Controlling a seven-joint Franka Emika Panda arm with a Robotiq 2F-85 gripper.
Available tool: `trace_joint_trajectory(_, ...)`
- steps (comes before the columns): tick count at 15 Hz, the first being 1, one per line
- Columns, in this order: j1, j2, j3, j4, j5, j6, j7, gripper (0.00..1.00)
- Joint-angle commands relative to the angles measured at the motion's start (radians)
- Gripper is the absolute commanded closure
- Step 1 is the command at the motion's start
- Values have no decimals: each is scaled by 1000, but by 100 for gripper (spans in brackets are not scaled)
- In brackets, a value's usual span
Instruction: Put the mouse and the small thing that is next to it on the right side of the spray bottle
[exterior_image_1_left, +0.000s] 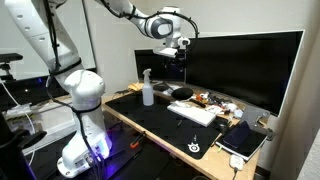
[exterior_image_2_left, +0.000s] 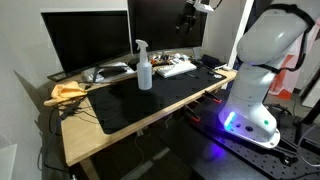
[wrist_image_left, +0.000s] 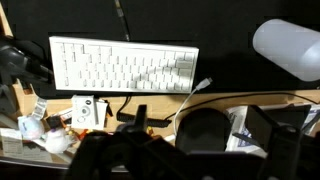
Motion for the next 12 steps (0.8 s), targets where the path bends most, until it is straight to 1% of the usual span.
trace_joint_trajectory(1,-27,85,-16,91,41,-60,-44,0)
trace_joint_trajectory(2,-36,100,-16,101,31,-64,-48,0)
trace_joint_trajectory(5,-64,165,-17,122,-9,-48,-117,0)
trace_joint_trajectory(7,-71,198,-8,143,2,-75,-145,0)
trace_joint_trajectory(8,-80,161,2,98,4,-32,-118,0)
trace_joint_trajectory(12,-84,199,9,120,3,-38,-124,0)
